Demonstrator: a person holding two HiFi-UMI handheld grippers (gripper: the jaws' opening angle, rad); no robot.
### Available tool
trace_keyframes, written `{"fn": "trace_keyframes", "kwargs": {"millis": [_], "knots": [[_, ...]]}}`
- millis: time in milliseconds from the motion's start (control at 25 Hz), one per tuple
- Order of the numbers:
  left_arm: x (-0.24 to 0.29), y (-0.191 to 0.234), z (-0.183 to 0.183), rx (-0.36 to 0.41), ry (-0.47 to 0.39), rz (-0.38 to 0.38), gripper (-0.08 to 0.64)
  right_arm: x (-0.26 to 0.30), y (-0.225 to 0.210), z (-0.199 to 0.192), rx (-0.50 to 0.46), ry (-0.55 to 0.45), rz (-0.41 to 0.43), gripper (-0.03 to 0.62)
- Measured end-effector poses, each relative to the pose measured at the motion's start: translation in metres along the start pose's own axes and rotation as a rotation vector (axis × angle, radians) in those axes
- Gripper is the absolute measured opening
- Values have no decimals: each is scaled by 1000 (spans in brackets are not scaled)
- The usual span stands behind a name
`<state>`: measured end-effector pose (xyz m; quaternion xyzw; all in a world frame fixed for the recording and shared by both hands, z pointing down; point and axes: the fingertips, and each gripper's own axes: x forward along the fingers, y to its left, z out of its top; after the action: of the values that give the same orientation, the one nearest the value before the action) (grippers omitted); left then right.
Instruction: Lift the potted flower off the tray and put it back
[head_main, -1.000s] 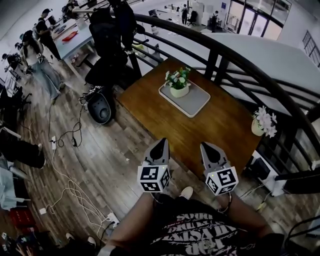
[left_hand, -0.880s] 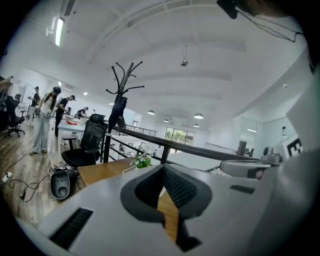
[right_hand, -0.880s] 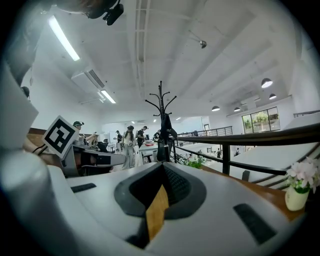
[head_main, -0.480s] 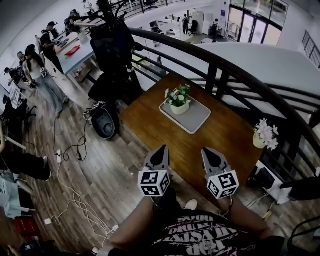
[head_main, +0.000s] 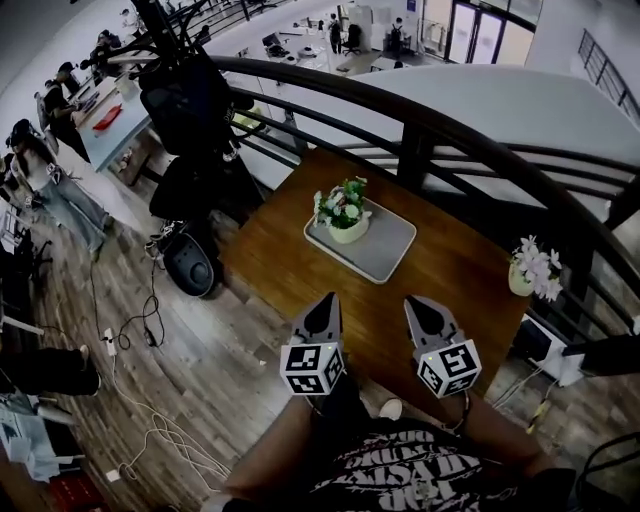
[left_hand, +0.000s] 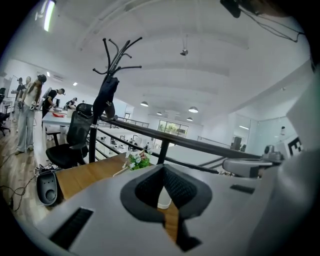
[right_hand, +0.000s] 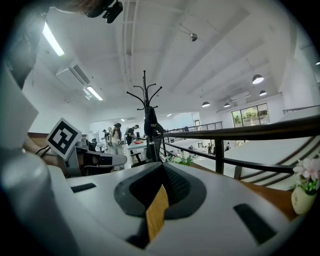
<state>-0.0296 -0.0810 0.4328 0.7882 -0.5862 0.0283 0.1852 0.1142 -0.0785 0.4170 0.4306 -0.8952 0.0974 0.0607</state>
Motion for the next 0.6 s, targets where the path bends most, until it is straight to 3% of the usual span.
{"fn": "trace_keyframes", "kwargs": {"millis": [600], "knots": [[104,86,-24,-33,98,-87,6,120,-24,-23,27,92,-78,-9]]}}
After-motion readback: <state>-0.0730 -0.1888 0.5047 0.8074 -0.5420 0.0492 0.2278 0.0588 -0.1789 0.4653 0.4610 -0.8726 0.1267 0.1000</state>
